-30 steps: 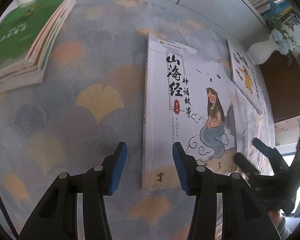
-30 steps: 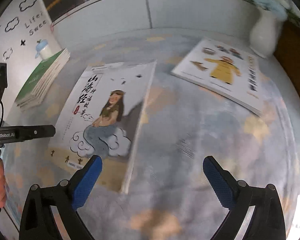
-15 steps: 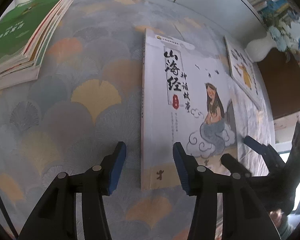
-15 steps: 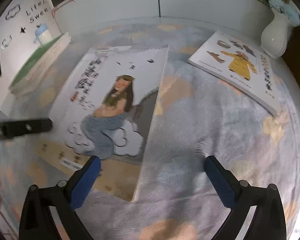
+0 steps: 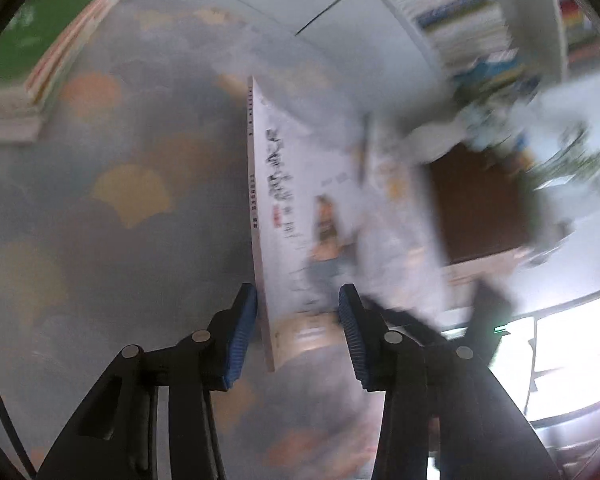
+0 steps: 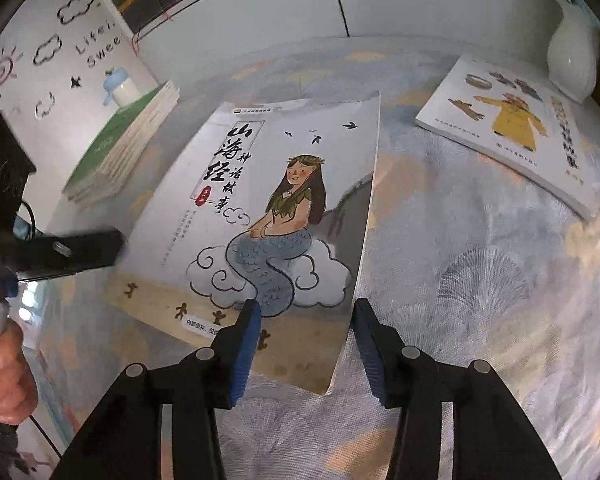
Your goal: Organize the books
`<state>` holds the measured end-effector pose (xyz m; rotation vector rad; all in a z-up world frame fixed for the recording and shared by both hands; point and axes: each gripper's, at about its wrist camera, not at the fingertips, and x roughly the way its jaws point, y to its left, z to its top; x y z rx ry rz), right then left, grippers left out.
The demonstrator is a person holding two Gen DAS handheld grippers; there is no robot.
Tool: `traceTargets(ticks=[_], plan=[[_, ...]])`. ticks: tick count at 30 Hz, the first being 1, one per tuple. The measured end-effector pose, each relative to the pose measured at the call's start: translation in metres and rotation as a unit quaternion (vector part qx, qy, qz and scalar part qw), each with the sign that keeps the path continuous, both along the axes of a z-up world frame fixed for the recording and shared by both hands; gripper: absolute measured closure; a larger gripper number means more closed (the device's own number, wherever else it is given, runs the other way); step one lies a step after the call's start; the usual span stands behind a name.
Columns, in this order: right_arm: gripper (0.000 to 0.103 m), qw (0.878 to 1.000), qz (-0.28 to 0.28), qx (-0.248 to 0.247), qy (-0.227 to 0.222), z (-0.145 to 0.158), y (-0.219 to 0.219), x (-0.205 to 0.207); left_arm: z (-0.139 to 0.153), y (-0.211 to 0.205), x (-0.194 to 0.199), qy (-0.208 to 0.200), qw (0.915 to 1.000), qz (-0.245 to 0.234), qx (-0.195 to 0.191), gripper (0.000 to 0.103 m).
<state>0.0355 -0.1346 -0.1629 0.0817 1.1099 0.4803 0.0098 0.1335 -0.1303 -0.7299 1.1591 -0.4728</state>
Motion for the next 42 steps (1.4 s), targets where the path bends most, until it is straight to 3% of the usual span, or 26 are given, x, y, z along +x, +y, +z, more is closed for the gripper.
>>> traceTargets(ticks=[1,3,8,12,16,20,25,29,30,33,36,37,40,42], plan=[[0.055,1.0,-0.001,0.006,0.001,0.0,-0.002,-0.001,-0.004,0.001,0.002,0.009,0.9998,-0.003,-0.018,0.065],[0.055,1.0,-0.004,0.012,0.004,0.0,-0.003,-0.001,-0.017,0.001,0.005,0.031,0.9993,0.005,-0.02,0.065],[0.054,1.0,-0.003,0.014,0.003,-0.001,-0.002,0.0,-0.04,-0.024,0.004,0.055,0.9979,0.001,0.035,0.088],[0.054,1.0,0.0,0.008,0.001,-0.001,0.0,-0.003,-0.033,-0.039,0.007,0.04,0.9967,-0.011,0.07,0.091],[0.044,0.999,-0.005,0.035,0.039,0.002,-0.008,-0.004,-0.027,-0.036,0.015,0.042,0.999,-0.015,-0.002,0.091],[0.043,0.988,-0.024,0.117,0.099,-0.004,-0.037,-0.011,-0.024,-0.029,0.022,0.053,0.9953,-0.002,-0.081,0.091],[0.043,0.949,-0.05,0.262,0.167,-0.021,-0.061,-0.01,-0.014,-0.023,0.029,0.055,0.9909,-0.002,-0.123,0.091],[0.043,0.919,-0.082,0.337,0.187,-0.036,-0.065,0.008,-0.015,-0.015,0.028,0.062,0.9892,0.008,-0.132,0.091],[0.043,0.916,-0.081,0.346,0.185,-0.036,-0.065,0.013,-0.018,-0.01,0.028,0.066,0.9881,0.016,-0.138,0.091],[0.043,0.918,-0.053,0.348,0.183,-0.032,-0.058,0.018,-0.02,-0.002,0.031,0.069,0.9881,0.028,-0.135,0.091],[0.043,0.942,0.006,0.293,0.162,-0.02,-0.043,0.015,-0.025,-0.001,0.032,0.079,0.9888,0.028,-0.124,0.091],[0.043,0.943,0.01,0.291,0.159,-0.019,-0.042,0.014,-0.027,-0.002,0.033,0.082,0.9891,0.028,-0.119,0.093],[0.042,0.935,-0.018,0.312,0.165,-0.026,-0.051,0.017,-0.034,-0.004,0.033,0.095,0.9838,0.032,-0.149,0.094],[0.042,0.932,-0.041,0.316,0.173,-0.033,-0.056,0.024,-0.03,-0.005,0.035,0.092,0.9846,0.031,-0.146,0.094]])
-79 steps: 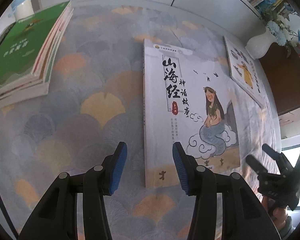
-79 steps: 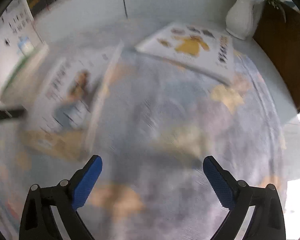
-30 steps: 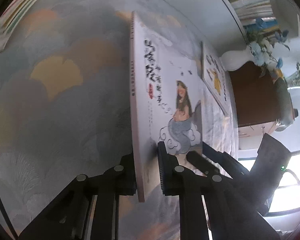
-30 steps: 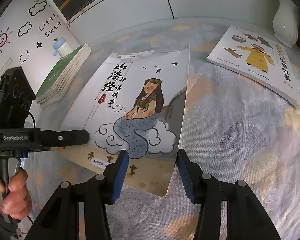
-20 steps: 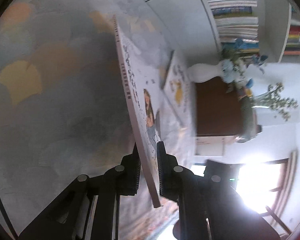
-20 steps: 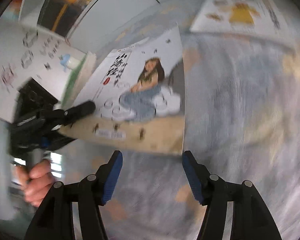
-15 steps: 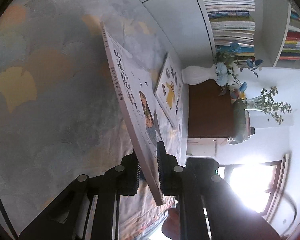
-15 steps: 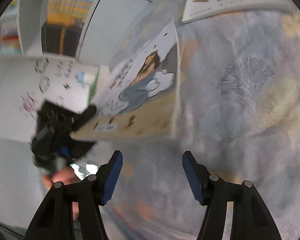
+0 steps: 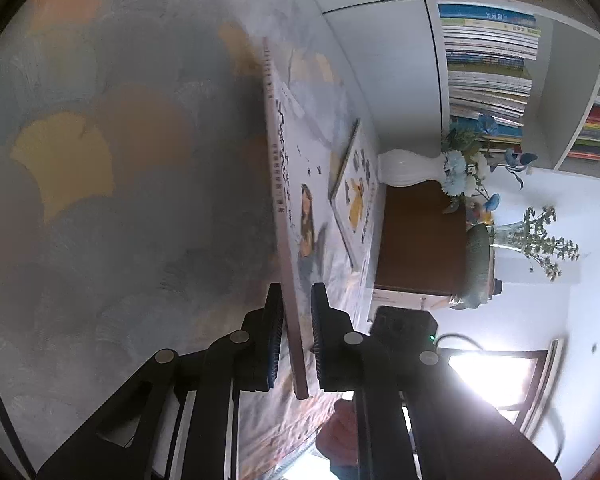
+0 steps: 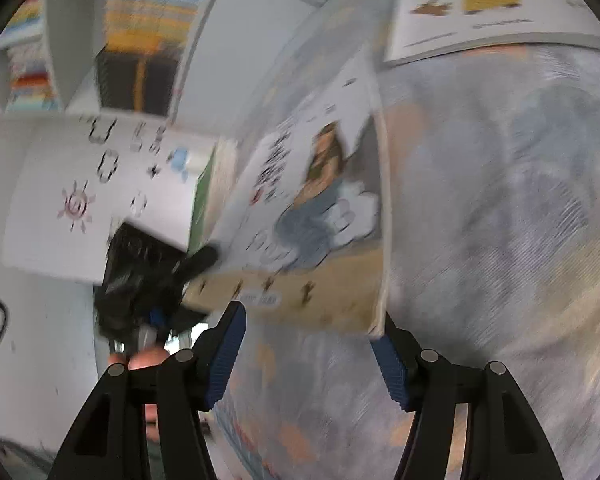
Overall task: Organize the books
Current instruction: 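Lift the white book with the left tool and carry it toward the milk bottle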
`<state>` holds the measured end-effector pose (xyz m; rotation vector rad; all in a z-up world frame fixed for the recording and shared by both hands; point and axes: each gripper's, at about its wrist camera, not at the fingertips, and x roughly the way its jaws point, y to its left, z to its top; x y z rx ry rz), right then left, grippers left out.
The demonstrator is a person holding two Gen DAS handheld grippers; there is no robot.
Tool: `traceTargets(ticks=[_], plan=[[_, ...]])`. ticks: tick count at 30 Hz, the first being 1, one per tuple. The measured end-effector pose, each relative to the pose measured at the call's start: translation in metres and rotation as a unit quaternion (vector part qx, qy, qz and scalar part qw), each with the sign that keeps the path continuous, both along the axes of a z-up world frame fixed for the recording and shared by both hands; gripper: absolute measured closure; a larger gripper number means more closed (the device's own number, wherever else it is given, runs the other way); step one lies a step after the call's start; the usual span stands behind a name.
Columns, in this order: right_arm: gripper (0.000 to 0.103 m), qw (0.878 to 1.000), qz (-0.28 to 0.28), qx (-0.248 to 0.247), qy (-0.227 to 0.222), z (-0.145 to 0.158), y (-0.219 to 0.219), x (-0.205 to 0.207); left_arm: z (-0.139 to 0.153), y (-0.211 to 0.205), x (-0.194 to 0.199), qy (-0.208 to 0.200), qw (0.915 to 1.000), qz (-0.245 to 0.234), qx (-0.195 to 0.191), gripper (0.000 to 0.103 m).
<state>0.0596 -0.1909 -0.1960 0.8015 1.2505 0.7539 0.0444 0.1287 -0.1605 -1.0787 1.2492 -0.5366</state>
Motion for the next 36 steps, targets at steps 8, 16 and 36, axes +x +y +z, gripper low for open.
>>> traceTargets(ticks=[8,16,36], plan=[[0.049,0.996,-0.056,0.063,0.018,-0.005,-0.012,0.022,0.012,-0.001,0.013,-0.015,0.9997,-0.007,0.016,0.094],[0.083,0.998,-0.021,-0.052,-0.036,0.016,0.009,0.023,0.013,-0.016,0.014,-0.024,0.9847,-0.057,0.163,0.094],[0.082,0.911,0.116,-0.285,-0.275,0.125,0.123,-0.097,0.09,0.005,-0.057,-0.155,0.9438,-0.158,0.245,0.091]])
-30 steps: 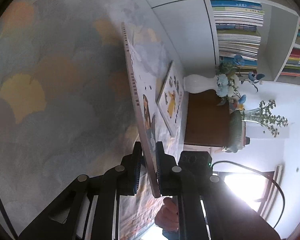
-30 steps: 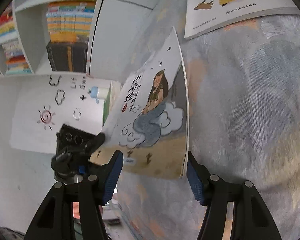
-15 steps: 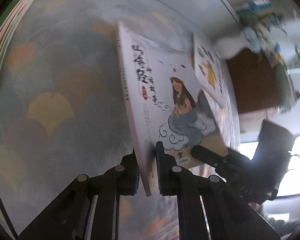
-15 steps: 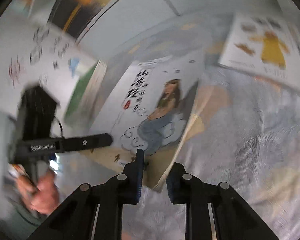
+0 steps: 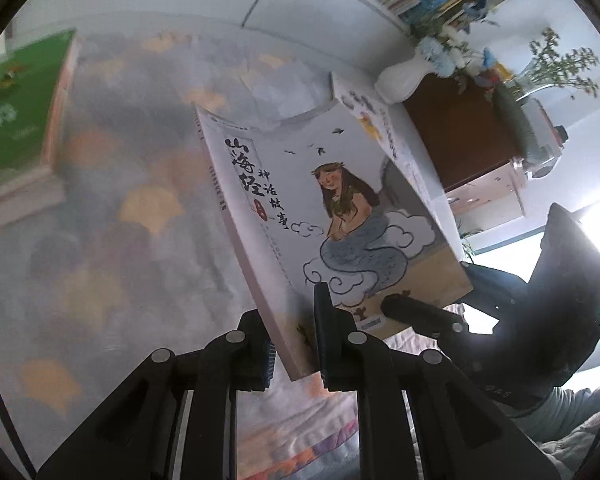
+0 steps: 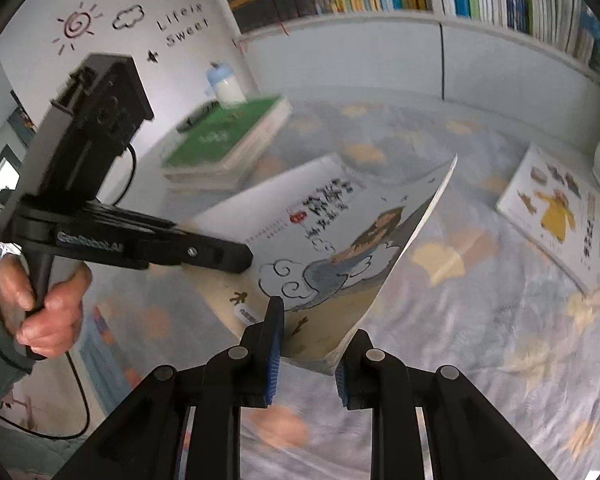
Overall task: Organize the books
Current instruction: 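Lift the white book with the left tool and carry it toward the milk bottle, then lay the white book on the book stack and open the left tool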
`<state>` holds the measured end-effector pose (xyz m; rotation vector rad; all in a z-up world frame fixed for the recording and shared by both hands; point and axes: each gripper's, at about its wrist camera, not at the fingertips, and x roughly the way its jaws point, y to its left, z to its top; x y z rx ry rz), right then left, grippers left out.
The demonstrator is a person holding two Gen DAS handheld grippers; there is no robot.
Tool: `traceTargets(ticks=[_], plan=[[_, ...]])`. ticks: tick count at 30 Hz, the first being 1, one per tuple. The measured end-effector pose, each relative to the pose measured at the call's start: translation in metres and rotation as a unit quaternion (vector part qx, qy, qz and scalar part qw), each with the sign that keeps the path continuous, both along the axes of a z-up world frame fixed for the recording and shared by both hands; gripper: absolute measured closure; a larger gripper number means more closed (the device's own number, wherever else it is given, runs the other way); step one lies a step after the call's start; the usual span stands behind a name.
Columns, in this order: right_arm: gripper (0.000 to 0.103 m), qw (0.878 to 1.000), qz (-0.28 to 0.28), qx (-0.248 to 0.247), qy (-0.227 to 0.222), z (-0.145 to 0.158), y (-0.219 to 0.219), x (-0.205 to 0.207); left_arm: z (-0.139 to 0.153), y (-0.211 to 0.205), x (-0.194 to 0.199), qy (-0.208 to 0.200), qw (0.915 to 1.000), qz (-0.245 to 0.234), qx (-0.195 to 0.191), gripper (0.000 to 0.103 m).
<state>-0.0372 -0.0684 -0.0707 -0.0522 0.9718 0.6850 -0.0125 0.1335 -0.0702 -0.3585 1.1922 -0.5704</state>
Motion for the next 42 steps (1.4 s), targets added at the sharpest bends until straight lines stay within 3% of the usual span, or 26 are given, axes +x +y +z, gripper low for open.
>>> traceTargets(ticks=[8,13,20,24,36,42], plan=[[0.08,0.997,0.019,0.026,-0.065,0.055,0.077,0.015,0.061,0.094,0.006,-0.077,0.9949,0.065,0.001,0.091],[0.078,0.995,0.048,0.033,-0.083,0.069,0.143,0.042,0.077,0.162,0.022,-0.108,0.9881,0.11,0.003,0.09],[0.078,0.995,0.071,0.024,-0.07,0.045,0.223,0.091,0.037,0.219,0.06,-0.09,0.9822,0.162,0.031,0.089],[0.077,0.996,0.074,-0.001,-0.051,0.021,0.256,0.116,0.009,0.24,0.077,-0.067,0.9825,0.172,0.022,0.089],[0.077,0.998,0.06,-0.02,-0.018,-0.009,0.285,0.154,-0.034,0.275,0.094,-0.028,0.9776,0.204,-0.046,0.089],[0.074,0.998,0.059,-0.023,0.014,-0.023,0.292,0.159,-0.038,0.293,0.08,-0.021,0.9704,0.239,-0.026,0.081]])
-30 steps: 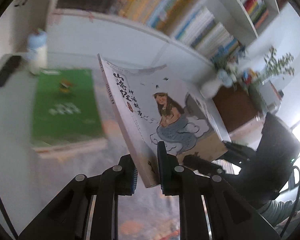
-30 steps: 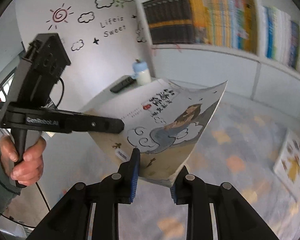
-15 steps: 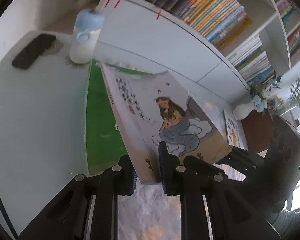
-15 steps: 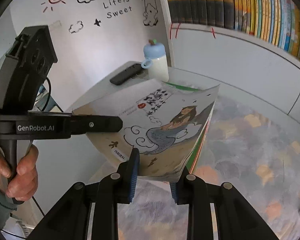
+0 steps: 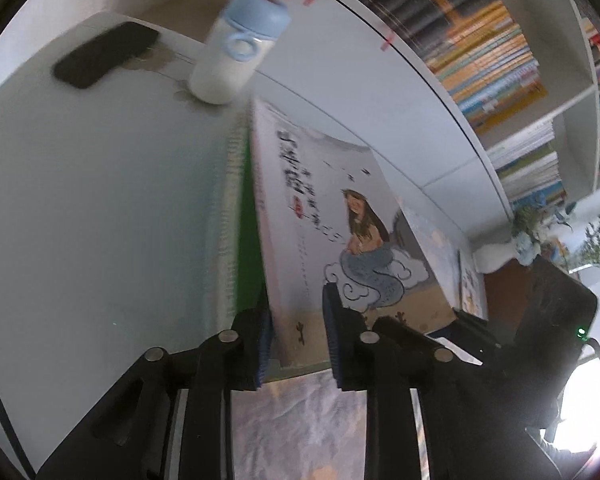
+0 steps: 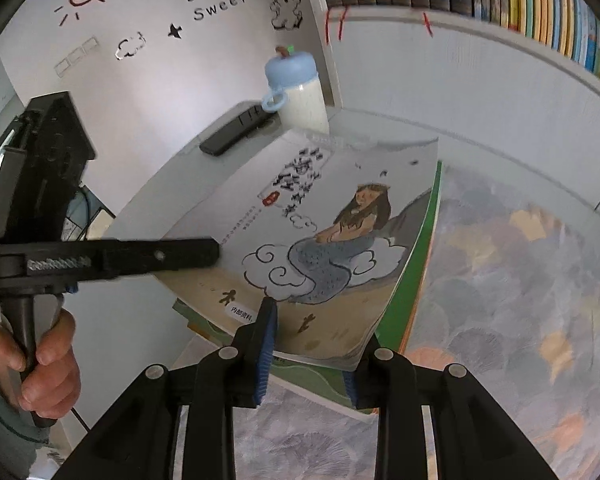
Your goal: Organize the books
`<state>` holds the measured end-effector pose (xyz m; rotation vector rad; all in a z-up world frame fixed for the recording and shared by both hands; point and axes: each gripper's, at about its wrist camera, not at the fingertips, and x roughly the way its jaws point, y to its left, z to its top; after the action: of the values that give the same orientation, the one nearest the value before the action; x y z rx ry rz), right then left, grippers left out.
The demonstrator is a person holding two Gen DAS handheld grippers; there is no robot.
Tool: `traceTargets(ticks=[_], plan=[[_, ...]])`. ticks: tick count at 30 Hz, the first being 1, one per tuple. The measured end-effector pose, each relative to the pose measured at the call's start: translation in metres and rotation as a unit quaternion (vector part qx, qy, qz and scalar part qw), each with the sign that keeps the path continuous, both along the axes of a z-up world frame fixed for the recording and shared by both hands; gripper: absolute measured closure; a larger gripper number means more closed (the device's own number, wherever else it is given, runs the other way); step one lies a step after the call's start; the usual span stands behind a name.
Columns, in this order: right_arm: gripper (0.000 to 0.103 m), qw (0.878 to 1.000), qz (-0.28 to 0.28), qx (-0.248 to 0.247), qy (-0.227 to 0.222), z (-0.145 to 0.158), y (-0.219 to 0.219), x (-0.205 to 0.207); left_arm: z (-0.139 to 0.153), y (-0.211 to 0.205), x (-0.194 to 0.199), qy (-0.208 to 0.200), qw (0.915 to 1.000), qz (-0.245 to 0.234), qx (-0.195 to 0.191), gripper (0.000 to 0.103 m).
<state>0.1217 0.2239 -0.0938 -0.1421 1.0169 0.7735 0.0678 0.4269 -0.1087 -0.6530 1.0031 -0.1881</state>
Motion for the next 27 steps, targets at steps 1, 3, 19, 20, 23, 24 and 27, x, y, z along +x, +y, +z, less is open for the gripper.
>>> traceTargets(ticks=[1,3,19,20,23,24,27], plan=[[0.073,1.0,-0.001,-0.003,0.014,-0.005,0.001,0.002,0.001,0.004,-0.006,0.0,0.9999,0.01,0.013,0.079],[0.072,0.999,-0.003,-0.009,0.037,-0.013,0.002,0.002,0.004,0.009,-0.014,-0.002,0.9997,0.016,0.016,0.079],[0.049,0.992,-0.119,-0.006,0.041,-0.006,-0.148,-0.074,0.054,-0.085,-0.042,-0.015,0.9957,-0.067,0.063,0.077],[0.048,0.99,-0.133,-0.003,0.046,-0.007,-0.165,-0.079,0.057,-0.101,-0.043,-0.016,0.9946,-0.079,0.065,0.077],[0.048,0.981,-0.182,0.016,0.062,-0.009,-0.222,-0.092,0.064,-0.153,-0.047,-0.018,0.9891,-0.118,0.086,0.077],[0.048,0.977,-0.2,0.023,0.065,-0.01,-0.246,-0.096,0.066,-0.174,-0.048,-0.017,0.9862,-0.133,0.097,0.077],[0.048,0.97,-0.231,0.03,0.065,-0.009,-0.295,-0.102,0.07,-0.23,-0.048,-0.012,0.9788,-0.167,0.117,0.073]])
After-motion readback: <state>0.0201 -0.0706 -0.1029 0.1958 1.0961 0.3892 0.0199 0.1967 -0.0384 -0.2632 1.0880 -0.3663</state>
